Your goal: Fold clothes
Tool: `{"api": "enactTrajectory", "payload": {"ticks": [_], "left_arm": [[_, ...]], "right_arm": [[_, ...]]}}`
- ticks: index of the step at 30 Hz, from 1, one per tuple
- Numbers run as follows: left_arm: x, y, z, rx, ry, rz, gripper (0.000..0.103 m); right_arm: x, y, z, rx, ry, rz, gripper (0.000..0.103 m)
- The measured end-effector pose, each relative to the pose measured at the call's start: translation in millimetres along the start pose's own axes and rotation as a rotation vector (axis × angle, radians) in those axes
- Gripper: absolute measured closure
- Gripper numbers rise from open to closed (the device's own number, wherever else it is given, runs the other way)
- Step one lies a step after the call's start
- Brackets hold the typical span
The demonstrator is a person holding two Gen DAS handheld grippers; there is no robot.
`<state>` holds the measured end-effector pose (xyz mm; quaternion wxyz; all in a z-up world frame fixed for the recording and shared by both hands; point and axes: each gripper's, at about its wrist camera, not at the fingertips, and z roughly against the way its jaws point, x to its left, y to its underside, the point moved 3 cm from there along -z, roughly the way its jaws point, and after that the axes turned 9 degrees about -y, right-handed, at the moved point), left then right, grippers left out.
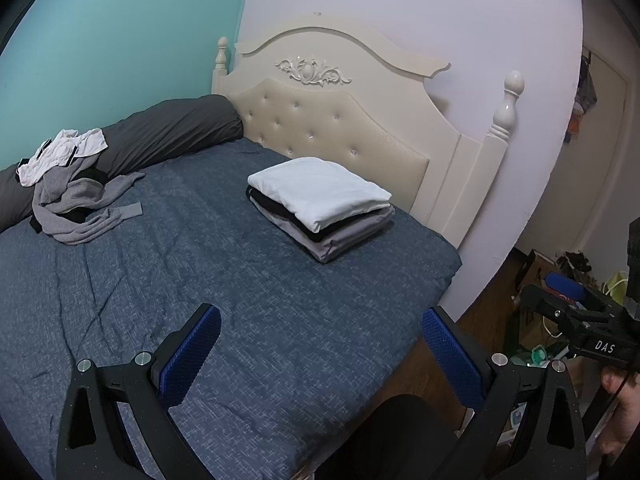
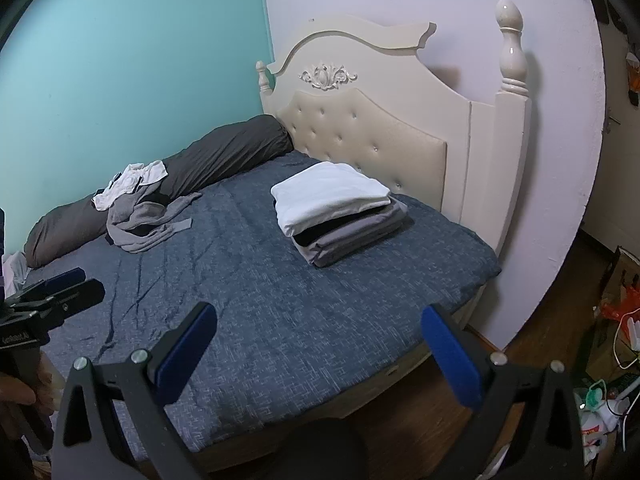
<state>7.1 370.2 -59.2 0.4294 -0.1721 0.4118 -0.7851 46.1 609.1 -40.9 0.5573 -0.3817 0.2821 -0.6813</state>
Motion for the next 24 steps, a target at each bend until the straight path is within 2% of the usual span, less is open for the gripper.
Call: {"api": "enactTrajectory", "payload": {"ticks": [24], "left_arm": [[-2.0,0.7,-1.2,0.0,0.006,-0.008,0.0]], "right_arm": [[1.3,1.4,-1.8,0.002,0.006,0.008,0.0]]}}
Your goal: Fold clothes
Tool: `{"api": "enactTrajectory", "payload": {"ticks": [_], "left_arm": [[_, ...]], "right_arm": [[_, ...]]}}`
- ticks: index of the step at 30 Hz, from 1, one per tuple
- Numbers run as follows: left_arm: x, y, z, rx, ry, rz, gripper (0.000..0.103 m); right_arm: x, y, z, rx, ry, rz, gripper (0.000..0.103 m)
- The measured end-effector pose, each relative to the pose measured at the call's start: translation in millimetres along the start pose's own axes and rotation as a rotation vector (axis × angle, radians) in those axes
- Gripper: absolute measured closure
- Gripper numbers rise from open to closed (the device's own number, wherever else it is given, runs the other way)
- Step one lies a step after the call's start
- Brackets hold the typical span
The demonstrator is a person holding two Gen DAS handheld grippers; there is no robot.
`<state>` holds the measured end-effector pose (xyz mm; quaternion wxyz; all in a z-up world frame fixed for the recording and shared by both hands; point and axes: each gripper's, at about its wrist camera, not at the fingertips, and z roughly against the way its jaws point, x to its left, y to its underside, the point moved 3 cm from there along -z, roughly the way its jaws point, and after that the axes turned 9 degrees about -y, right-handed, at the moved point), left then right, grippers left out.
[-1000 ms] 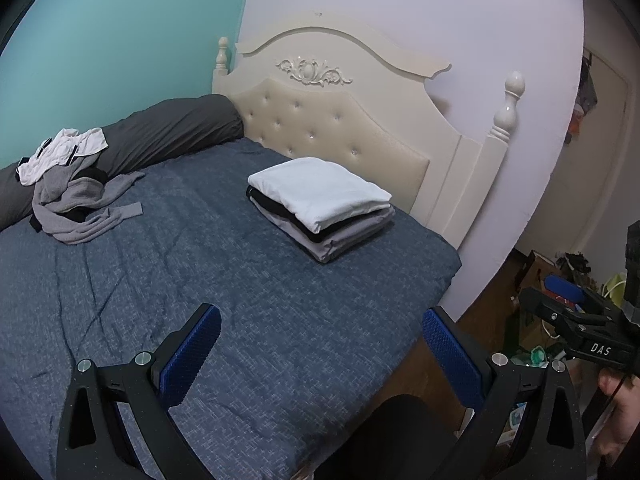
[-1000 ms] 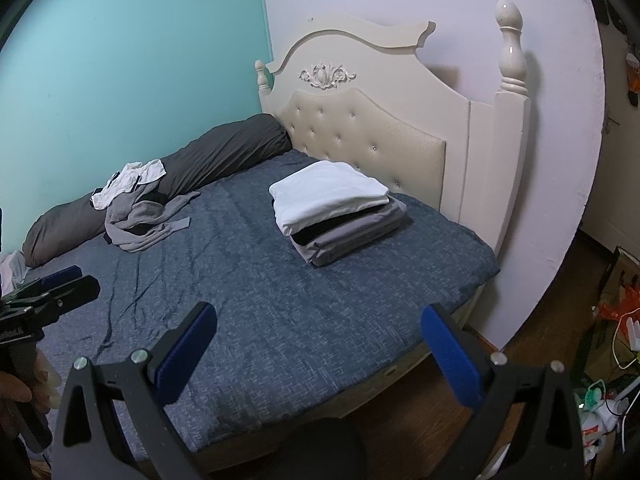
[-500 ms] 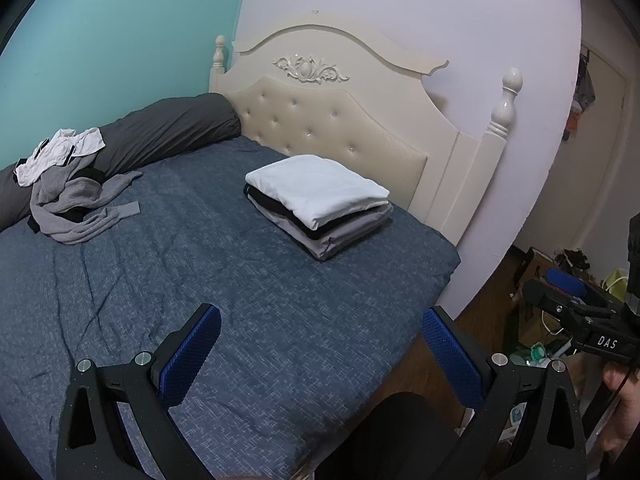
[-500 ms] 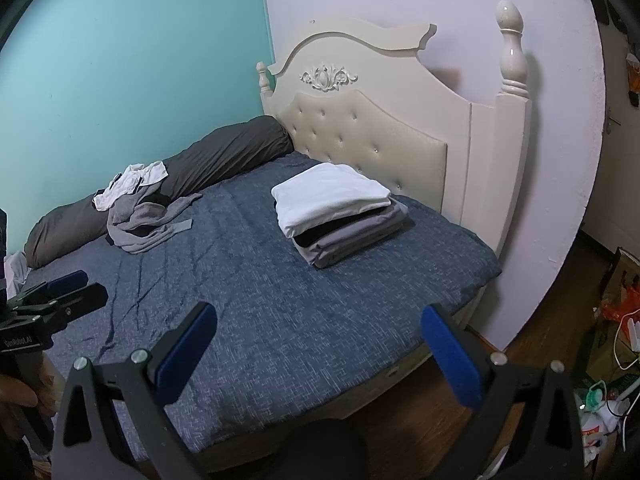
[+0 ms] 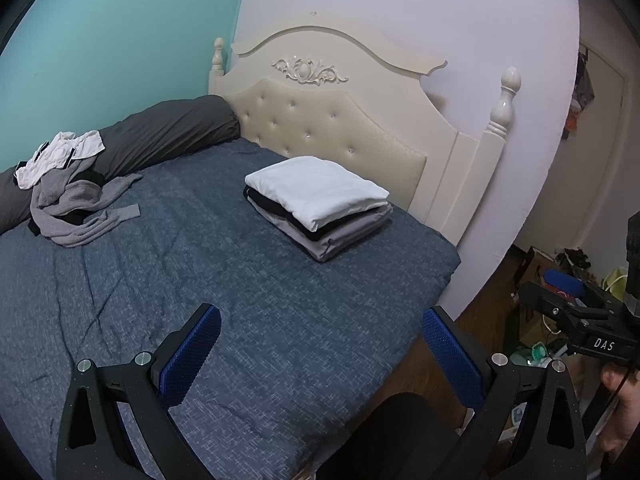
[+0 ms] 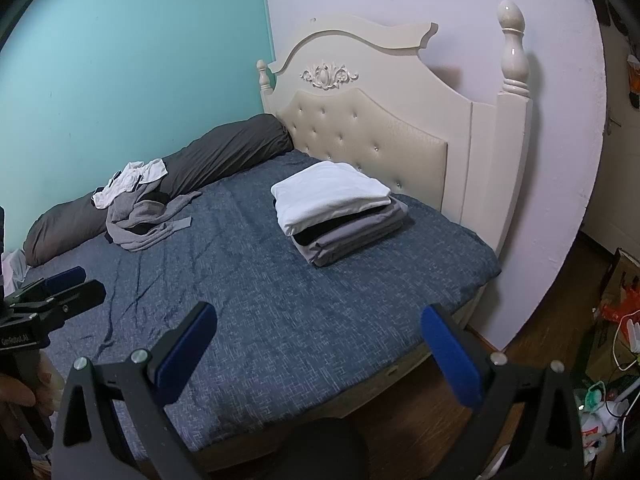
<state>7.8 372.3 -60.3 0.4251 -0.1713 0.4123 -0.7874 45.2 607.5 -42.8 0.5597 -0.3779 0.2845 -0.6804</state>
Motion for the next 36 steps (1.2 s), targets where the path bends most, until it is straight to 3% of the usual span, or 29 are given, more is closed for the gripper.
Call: {"api": "enactTrajectory", "payload": {"ticks": [36], "left_arm": [[0.3,2.4,2.6,0.002,-0.006,-0.008,0.0]], "right_arm": [[2.9,2.8,1.6,-0.01,0.007,-0.01,0.0]]}}
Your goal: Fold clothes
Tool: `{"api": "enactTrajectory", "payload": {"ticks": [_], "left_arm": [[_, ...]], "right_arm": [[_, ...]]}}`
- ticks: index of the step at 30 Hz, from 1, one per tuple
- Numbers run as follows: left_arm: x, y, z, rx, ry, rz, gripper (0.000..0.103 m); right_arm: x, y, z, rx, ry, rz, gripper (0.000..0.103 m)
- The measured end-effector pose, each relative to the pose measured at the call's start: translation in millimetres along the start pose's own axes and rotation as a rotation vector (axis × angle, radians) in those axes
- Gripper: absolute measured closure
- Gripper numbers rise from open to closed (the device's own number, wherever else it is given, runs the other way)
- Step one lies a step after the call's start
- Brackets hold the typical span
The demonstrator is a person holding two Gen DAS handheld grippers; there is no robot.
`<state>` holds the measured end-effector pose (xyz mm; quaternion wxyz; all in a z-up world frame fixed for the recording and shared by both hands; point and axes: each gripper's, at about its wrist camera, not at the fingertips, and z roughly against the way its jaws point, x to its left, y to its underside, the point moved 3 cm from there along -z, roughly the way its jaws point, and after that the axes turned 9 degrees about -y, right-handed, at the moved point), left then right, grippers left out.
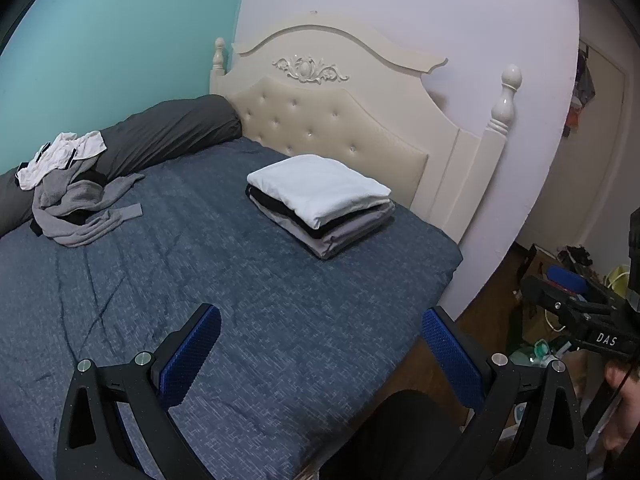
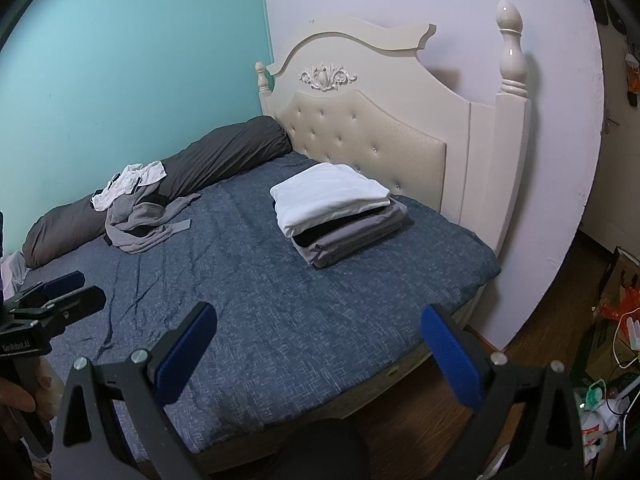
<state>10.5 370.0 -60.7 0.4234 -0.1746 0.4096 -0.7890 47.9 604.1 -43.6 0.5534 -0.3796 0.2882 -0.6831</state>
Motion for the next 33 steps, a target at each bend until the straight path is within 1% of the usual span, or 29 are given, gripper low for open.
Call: {"api": "enactTrajectory", "payload": {"ticks": [10,21,33], "left_arm": [[-2.5,0.1,0.4,-0.005,0.004,-0.003,0.0],[0.4,0.7,-0.6,-0.001,-0.014,0.002,0.0],[-0.3,1.6,-1.2,-0.002,-0.008,0.0,0.0]], "right_arm": [[-0.1,0.5,1.3,0.0,0.004,-0.004,0.0],[-0.8,1.7,1.6,0.003,0.003,-0.008,0.0],[-0.3,3.0,2.3,0.003,0.004,-0.009,0.0]]}}
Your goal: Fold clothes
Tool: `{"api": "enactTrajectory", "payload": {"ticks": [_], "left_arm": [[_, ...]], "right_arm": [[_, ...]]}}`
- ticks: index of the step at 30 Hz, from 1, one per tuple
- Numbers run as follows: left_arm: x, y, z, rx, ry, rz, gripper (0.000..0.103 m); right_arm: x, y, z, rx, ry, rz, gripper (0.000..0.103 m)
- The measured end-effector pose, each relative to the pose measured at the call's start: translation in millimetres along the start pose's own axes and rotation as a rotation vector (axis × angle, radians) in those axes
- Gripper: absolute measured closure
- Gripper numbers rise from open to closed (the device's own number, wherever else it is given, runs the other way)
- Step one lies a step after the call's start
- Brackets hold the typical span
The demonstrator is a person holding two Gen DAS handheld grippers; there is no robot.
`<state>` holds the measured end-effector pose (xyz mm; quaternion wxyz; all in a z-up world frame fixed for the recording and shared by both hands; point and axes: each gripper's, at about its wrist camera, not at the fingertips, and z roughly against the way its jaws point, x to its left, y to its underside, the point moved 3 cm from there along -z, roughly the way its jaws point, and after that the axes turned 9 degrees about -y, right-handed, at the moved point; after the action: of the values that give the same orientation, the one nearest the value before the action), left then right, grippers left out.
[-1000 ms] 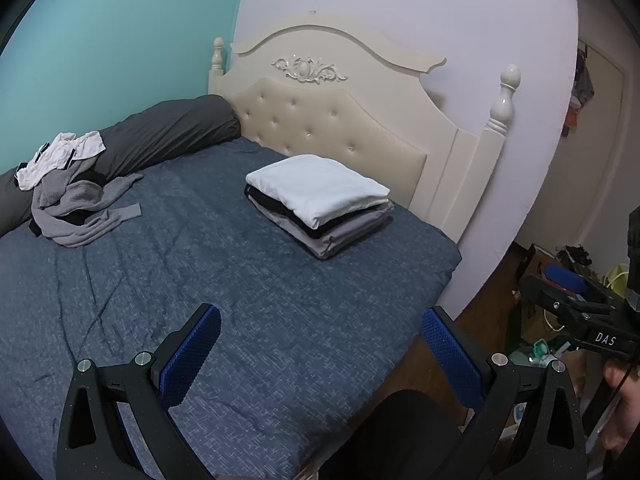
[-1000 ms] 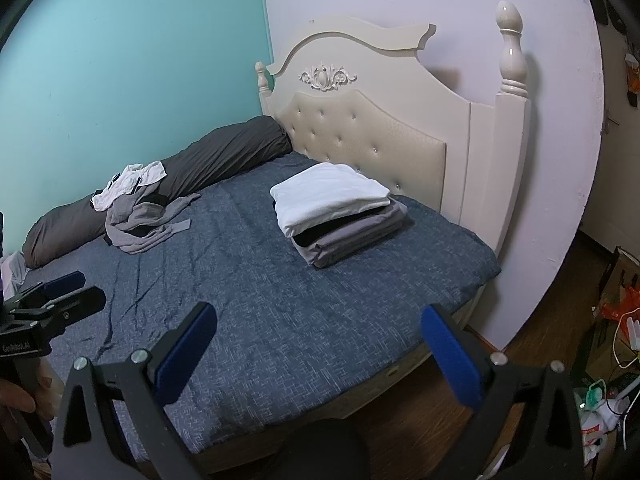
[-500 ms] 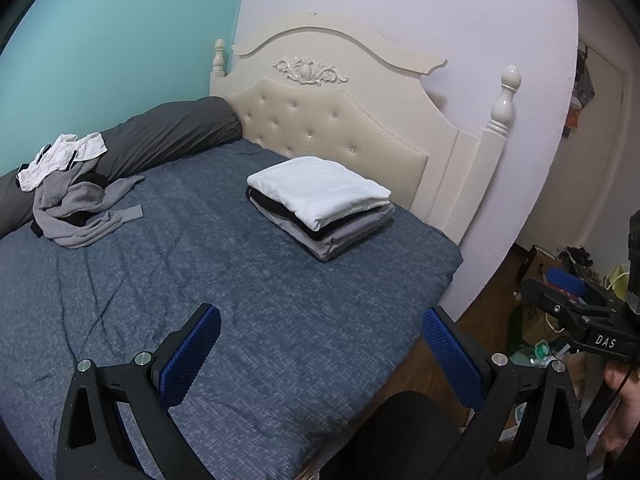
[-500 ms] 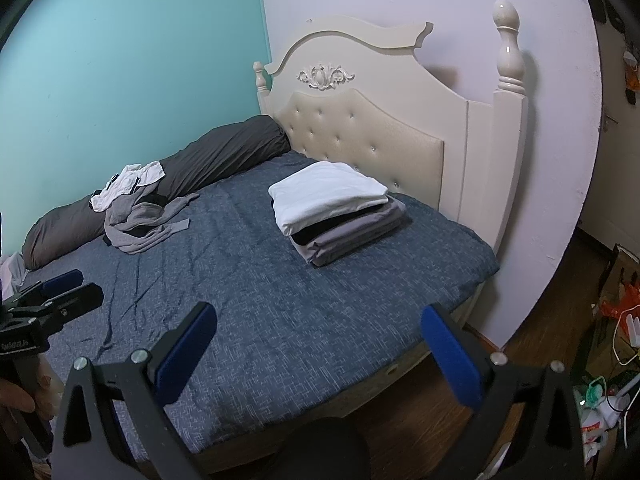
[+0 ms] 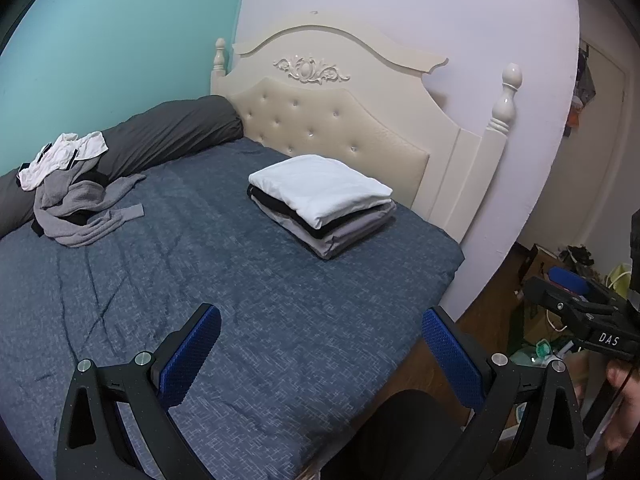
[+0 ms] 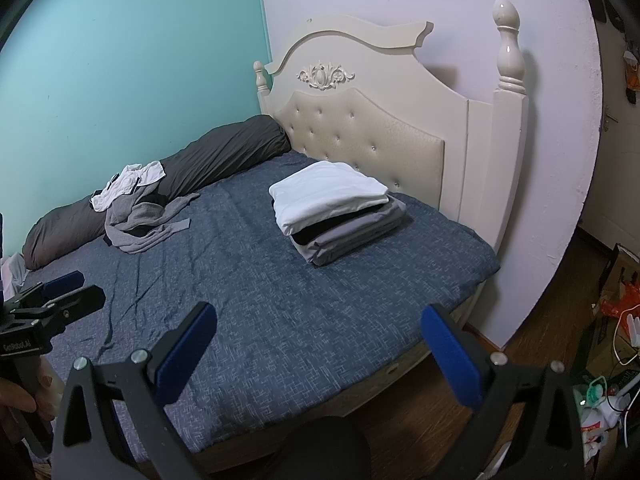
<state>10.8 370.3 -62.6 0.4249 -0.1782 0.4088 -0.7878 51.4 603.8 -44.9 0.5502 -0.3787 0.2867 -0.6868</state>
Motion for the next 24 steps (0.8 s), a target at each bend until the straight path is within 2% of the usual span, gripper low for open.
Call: {"api": "enactTrajectory", "payload": {"ticks": [24], "left_arm": [[-2.7,1.0,-1.4,0.004,-0.002,-0.004,0.0]], "right_arm": [[-1.4,-1.2,0.6,0.002,-0.001,-0.006,0.0]]}}
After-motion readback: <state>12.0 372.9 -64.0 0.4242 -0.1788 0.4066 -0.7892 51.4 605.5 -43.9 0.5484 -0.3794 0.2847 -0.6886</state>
